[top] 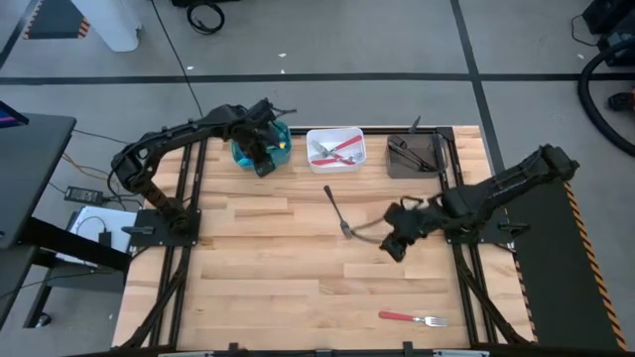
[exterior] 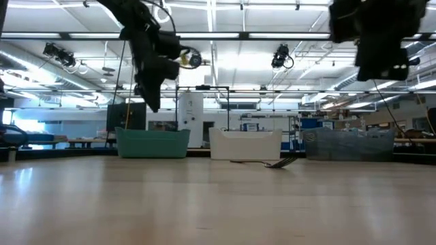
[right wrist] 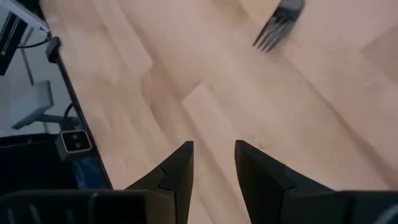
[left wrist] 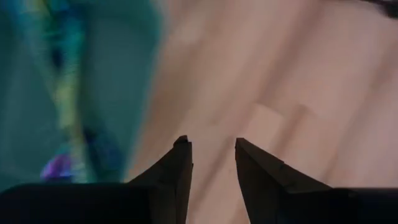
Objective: Sort silverware by color (type)
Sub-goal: Put the red fork into the white bin
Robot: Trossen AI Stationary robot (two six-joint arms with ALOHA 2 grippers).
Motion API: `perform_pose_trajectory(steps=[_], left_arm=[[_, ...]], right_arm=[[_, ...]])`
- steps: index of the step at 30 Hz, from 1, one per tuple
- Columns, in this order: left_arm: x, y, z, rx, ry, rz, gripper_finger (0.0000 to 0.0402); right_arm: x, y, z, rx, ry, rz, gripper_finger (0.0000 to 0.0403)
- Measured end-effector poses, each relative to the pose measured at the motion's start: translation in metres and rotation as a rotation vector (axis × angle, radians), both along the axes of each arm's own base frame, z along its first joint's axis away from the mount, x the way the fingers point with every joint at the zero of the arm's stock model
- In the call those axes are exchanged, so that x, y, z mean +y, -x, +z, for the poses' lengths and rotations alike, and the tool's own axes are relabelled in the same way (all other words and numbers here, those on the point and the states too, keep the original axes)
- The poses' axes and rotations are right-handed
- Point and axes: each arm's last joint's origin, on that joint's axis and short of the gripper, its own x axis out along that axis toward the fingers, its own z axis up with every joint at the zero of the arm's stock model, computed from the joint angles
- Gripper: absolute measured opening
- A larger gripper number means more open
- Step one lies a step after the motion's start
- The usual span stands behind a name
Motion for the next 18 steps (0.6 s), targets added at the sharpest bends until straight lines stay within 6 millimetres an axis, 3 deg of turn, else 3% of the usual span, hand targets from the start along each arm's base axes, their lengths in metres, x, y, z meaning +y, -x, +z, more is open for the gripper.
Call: perform_pose_trajectory(steps=[9, 13, 18], left_arm=[[-0.092, -0.051, 0.002, -0.050, 0.016, -0.276, 0.0121], [-0.141, -0.068, 0.004, -0.103, 0.012, -0.404, 0.0121], [-0.197, -0.075, 0.006, -0.145, 0.024, -0.537, 0.0121]], right_arm=[[0.044, 0.009, -0.012, -0.014, 0.129, 0.059, 0.0126], [0.057, 0.001, -0.024, 0.011, 0.104, 0.130, 0.0126], [0.078, -0.014, -0.043, -0.004, 0.049, 0.171, 0.0126]])
